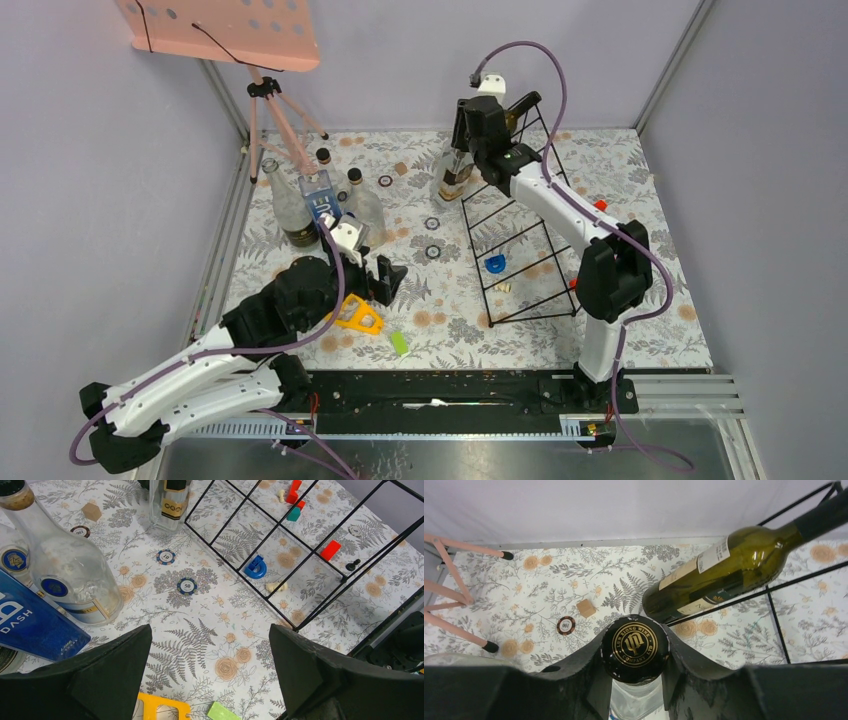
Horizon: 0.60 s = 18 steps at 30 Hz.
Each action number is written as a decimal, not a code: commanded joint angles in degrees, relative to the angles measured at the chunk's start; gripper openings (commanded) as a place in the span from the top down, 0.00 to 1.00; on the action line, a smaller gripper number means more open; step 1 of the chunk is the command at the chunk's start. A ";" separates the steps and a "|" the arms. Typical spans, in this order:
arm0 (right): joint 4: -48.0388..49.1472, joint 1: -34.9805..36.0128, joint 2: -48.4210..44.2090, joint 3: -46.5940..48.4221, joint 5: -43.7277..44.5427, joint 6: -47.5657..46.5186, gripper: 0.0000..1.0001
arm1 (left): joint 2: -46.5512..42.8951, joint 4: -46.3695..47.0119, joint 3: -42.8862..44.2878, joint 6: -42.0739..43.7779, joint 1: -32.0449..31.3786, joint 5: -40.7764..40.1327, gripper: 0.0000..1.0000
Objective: Take the wine bottle off the wine rack
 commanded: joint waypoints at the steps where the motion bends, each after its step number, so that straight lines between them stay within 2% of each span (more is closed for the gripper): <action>1: 12.82 1.52 -7.13 3.96 2.41 -7.36 1.00 | -0.63 2.18 -0.45 -1.09 -0.17 -0.92 0.03; 10: 17.45 6.91 -15.18 -4.76 0.05 -17.52 1.00 | 0.40 3.23 -1.29 -0.32 -0.24 -1.34 0.03; 18: 17.44 10.04 -24.47 -14.68 -3.04 -18.26 1.00 | 1.81 4.68 -1.74 0.04 -0.21 -1.22 0.03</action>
